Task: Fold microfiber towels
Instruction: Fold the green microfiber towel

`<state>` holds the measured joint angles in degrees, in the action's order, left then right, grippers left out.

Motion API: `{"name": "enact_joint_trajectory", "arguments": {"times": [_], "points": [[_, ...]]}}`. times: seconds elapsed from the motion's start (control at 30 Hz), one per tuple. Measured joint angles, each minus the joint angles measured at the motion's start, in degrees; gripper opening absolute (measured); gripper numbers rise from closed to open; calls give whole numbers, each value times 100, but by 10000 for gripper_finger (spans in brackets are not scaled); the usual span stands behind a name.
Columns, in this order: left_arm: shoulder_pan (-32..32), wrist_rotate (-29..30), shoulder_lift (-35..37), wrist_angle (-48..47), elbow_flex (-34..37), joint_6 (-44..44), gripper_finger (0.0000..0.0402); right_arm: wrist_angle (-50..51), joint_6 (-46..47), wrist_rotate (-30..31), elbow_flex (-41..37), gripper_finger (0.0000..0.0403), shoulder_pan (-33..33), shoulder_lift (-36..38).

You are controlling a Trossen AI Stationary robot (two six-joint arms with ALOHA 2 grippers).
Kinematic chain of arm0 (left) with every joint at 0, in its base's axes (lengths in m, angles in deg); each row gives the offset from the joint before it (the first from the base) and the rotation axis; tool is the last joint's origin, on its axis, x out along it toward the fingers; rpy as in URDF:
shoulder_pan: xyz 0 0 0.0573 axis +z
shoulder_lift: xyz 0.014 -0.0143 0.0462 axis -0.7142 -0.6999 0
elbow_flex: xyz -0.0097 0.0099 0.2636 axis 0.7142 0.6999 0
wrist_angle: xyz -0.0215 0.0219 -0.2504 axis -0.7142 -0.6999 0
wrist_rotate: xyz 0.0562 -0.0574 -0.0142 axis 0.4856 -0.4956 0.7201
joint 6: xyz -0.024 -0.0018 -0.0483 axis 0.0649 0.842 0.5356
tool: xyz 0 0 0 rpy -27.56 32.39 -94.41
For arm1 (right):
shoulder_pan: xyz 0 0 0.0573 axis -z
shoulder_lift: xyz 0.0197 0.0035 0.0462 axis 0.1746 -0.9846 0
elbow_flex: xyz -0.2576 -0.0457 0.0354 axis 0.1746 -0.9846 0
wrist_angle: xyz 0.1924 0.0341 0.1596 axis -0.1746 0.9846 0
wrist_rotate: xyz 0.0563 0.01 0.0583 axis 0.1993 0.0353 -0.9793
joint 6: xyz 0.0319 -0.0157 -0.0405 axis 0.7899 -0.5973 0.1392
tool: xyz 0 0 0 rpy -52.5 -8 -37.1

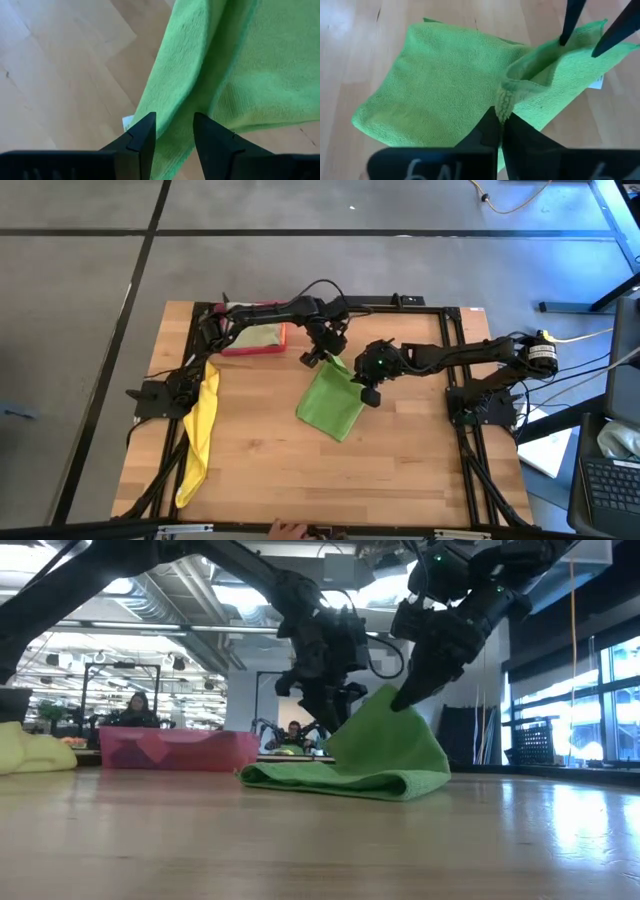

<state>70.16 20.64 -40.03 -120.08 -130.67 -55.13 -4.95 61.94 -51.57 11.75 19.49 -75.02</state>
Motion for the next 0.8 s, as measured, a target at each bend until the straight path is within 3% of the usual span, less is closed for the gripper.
{"name": "enact_joint_trajectory", "arguments": {"times": [0.23,0.57,0.8], "points": [[156,205,37,-72,0,4,122,45,17,0,0,21,0,0],[122,48,30,44,-2,17,122,45,31,-2,0,11,0,0],[95,31,123,-359,-2,48,122,45,10,-2,0,24,0,0]]}}
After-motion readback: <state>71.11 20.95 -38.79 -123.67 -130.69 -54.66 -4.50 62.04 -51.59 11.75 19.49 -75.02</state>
